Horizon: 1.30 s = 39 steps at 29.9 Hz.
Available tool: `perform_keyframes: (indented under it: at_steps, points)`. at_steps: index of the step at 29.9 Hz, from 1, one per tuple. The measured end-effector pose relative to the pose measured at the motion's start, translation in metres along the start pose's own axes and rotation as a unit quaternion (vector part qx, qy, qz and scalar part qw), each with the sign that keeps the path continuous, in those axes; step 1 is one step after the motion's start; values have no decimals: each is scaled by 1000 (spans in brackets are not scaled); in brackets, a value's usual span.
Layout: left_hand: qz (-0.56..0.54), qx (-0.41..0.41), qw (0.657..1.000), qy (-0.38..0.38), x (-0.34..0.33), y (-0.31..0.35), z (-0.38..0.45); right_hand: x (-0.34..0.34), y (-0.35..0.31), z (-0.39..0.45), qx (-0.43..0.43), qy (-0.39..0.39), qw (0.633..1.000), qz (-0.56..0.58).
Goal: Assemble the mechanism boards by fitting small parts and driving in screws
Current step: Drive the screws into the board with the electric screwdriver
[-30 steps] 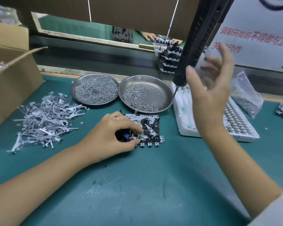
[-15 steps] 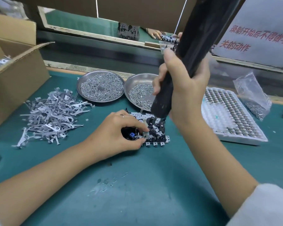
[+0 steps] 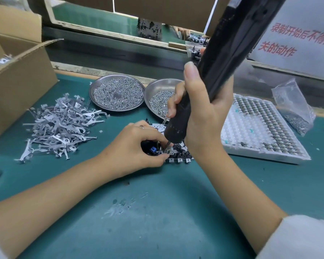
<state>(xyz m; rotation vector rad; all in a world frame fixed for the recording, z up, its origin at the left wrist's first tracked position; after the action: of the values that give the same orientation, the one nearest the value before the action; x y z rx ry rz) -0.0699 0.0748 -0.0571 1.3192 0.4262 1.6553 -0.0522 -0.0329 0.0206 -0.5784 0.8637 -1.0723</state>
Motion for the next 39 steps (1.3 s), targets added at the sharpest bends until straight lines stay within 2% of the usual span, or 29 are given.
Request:
perform_keyframes:
  at_steps: [21, 26, 31, 39]
  points:
    - [4, -1, 1000, 3, 1, 2, 0, 4, 0, -1, 15, -9, 1000, -1]
    - [1, 2, 1000, 3, 2, 2, 0, 18, -10, 8, 57, 9, 998, -2]
    - [17, -7, 1000, -1, 2, 6, -1, 23, 7, 6, 0, 20, 999, -40]
    - [32, -16, 999, 5, 2, 9, -2, 23, 7, 5, -21, 20, 999, -41]
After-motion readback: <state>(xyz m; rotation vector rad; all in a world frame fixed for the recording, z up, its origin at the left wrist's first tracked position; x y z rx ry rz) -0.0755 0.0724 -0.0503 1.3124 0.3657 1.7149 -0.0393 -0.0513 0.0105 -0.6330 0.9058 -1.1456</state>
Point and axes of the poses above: each hand's wrist, its own z-axis towards the middle knuckle, its own x-axis out of the back of the hand, y = z × x, the point moved 6 cm from there along z, towards the middle knuckle, and after that the axes turned 1 degree about -y, right-handed, at the moved point
